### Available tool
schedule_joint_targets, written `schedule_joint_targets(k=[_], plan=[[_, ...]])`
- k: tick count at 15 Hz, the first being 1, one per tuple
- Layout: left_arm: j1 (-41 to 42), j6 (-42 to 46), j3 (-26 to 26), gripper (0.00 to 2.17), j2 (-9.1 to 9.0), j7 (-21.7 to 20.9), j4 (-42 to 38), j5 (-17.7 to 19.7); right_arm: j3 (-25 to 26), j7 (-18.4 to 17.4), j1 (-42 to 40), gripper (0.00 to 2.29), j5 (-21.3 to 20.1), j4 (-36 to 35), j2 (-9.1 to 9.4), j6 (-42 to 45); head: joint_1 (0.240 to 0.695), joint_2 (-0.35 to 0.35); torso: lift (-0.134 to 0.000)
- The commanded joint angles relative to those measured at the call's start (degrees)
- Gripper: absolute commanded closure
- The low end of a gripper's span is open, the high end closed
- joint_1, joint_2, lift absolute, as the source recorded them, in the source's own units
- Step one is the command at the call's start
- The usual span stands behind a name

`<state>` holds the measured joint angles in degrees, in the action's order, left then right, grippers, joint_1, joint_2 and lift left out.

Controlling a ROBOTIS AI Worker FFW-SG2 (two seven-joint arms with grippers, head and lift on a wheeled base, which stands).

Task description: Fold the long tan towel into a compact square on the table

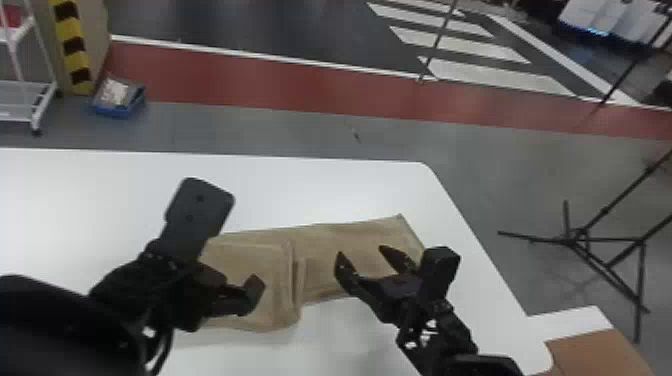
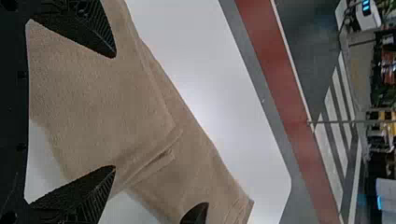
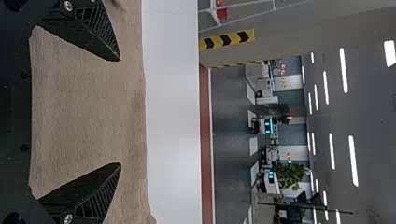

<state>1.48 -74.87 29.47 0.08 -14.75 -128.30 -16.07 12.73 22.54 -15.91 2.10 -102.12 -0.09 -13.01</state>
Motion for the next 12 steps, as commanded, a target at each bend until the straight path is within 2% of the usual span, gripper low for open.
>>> schedule_joint_targets(k=[1, 2, 3, 5, 7, 8, 12], plan=[[6.0, 11.3, -9.6, 0.01, -0.23, -0.9, -2.5, 0.9, -4.3, 0.9, 0.0, 0.08, 0.0, -0.7, 0.14, -3.3, 0.695, -0.339, -0.113], [8.1, 16.5, -13.0, 0.01, -0.23, -1.2, -2.5, 1.2, -5.6, 1.3, 0.1, 0.08, -0.1, -0.7, 0.14, -4.5, 0.695, -0.3, -0.113], [9.9, 23.2, -16.6, 0.01, -0.23, -1.2, -2.4, 3.3, -7.0, 1.3, 0.1, 0.08, -0.2, -1.0, 0.14, -5.4, 0.695, -0.219, -0.113], [12.4, 36.2, -23.3, 0.02, -0.23, -0.6, -0.5, 8.5, -9.1, 2.6, -0.3, 0.09, -0.1, -2.2, 0.14, -9.1, 0.695, -0.146, -0.113], [14.1, 45.4, -28.4, 0.03, -0.23, -0.5, 1.3, 11.5, -10.4, 3.0, -0.5, 0.09, -0.2, -2.8, 0.14, -11.2, 0.695, -0.088, -0.113], [14.6, 45.6, -30.6, 0.03, -0.23, -0.9, 1.6, 12.7, -10.7, 3.0, -0.5, 0.09, -0.2, -3.1, 0.14, -13.0, 0.695, -0.028, -0.113], [17.9, 48.9, -33.7, 0.03, -0.23, -1.4, 2.1, 15.9, -11.5, 3.0, -0.2, 0.09, -0.5, -3.2, 0.14, -14.5, 0.695, 0.049, -0.113]])
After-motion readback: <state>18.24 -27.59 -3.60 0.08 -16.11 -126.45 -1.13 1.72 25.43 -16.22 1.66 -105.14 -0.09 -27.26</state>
